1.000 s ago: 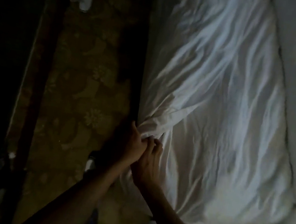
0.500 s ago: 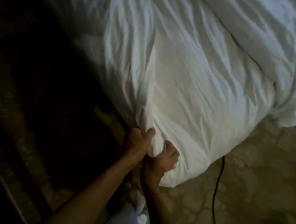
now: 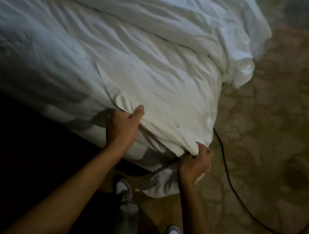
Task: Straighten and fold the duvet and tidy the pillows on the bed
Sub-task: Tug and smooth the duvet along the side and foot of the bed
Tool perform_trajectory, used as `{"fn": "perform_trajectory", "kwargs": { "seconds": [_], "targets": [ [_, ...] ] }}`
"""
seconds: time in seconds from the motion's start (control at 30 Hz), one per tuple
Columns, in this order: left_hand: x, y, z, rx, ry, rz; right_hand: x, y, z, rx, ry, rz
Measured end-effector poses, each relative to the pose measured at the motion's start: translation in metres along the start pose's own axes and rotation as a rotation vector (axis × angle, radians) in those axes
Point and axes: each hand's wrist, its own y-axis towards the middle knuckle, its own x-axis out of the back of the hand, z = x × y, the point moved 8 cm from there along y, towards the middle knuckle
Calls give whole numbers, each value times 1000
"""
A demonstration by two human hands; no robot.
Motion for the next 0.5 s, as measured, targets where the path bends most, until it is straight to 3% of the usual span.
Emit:
{"fn": "perform_trajectory", "kwargs": {
  "seconds": [0.03, 0.1, 0.17, 0.27, 0.37, 0.5],
  "targets": [
    [-5, 8, -16, -197, 141, 33, 1, 11, 9, 54, 23, -12],
    [-21, 12, -55, -767, 523, 40, 9, 39, 22, 124, 74, -15],
    [-39, 32, -56, -1050, 757, 144, 16, 63, 40, 189, 74, 6],
    [-60, 92, -58, -1048, 774, 393, 17, 84, 73, 336, -42, 16],
    [-89, 133, -59, -1007, 808, 643, 13, 99, 86, 371, -88, -33],
    [-117, 171, -52, -920, 989, 829, 7, 114, 86, 371, -207, -34]
  ]
}}
